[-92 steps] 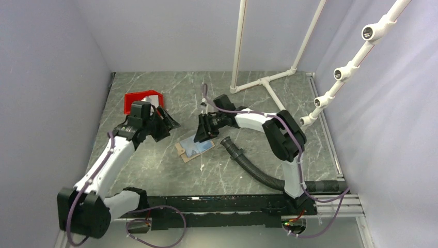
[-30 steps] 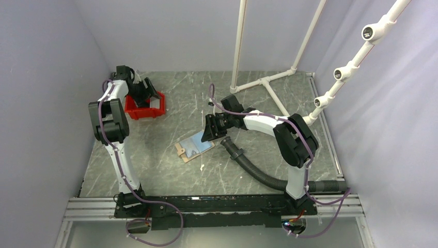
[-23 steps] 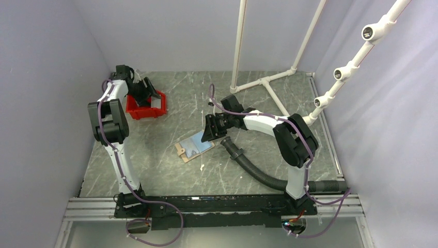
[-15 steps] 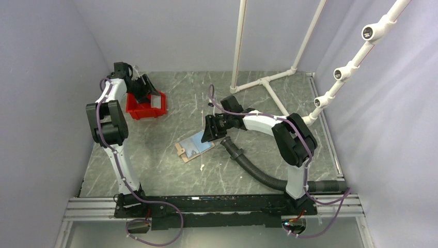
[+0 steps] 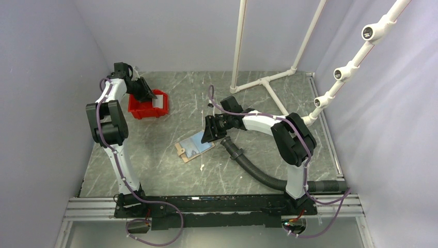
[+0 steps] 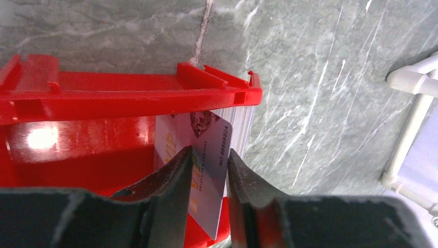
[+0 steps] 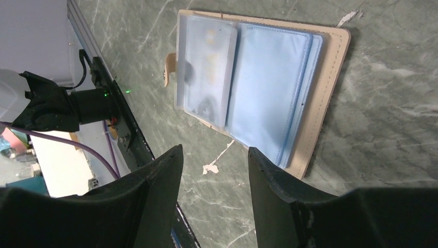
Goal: Put the credit cards into the card holder
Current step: Pick up the credit card from the storage box.
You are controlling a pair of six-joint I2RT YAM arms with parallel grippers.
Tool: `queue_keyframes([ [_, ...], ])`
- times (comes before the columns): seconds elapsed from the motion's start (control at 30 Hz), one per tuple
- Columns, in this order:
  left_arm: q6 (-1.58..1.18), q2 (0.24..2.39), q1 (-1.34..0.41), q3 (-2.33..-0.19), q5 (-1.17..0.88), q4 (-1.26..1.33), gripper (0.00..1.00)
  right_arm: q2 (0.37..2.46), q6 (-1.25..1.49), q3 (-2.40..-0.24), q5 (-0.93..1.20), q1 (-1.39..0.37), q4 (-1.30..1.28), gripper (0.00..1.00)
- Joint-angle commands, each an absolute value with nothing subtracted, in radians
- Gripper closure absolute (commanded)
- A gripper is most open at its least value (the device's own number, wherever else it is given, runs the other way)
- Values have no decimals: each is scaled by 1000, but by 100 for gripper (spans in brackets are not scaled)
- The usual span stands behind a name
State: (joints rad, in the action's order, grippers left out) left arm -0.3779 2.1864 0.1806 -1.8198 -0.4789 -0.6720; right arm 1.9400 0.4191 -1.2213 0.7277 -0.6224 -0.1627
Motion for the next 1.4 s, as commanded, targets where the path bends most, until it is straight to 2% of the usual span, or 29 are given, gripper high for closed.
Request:
queue_keyframes([
  [0.0,-341,2153,174,-1861,-456,-704,69,1944,414,-1241,752,-618,-124,48],
  [0.2,-314,2158,174,-1907,-390,-775,81,1948,416,-1241,755,-618,-123,48],
  [0.33,-272,2147,173,-1955,-248,-846,88,1949,413,-1243,753,-618,-125,48],
  [0.43,-242,2124,173,-1988,-141,-888,100,1951,411,-1244,751,-618,-126,48],
  [0.57,-242,2049,163,-2036,-15,-965,100,1945,399,-1248,734,-618,-146,49],
  [0.67,-267,1933,157,-1957,-132,-889,100,1935,394,-1252,728,-618,-155,49],
  [0.73,-300,1867,157,-1912,-314,-870,100,1921,385,-1261,721,-618,-175,49],
  [0.8,-377,1759,156,-1731,-566,-689,100,1894,382,-1262,712,-618,-180,48],
  [0.87,-527,1685,143,-1541,-902,-438,100,1860,401,-1267,726,-613,-169,47],
  [0.9,-585,1653,124,-1467,-972,-343,100,1834,430,-1257,744,-607,-138,44],
  [1.0,-673,1536,23,-1291,-963,-173,100,1748,629,-1189,829,-560,93,38],
  [1.13,-914,1389,-122,-1003,-872,274,100,1702,978,-1076,887,-494,560,35],
  [1.27,-984,1315,-224,-846,-737,421,100,1719,1235,-997,884,-484,899,37],
  [1.37,-1035,1300,-237,-796,-716,505,100,1727,1307,-943,854,-484,996,40],
])
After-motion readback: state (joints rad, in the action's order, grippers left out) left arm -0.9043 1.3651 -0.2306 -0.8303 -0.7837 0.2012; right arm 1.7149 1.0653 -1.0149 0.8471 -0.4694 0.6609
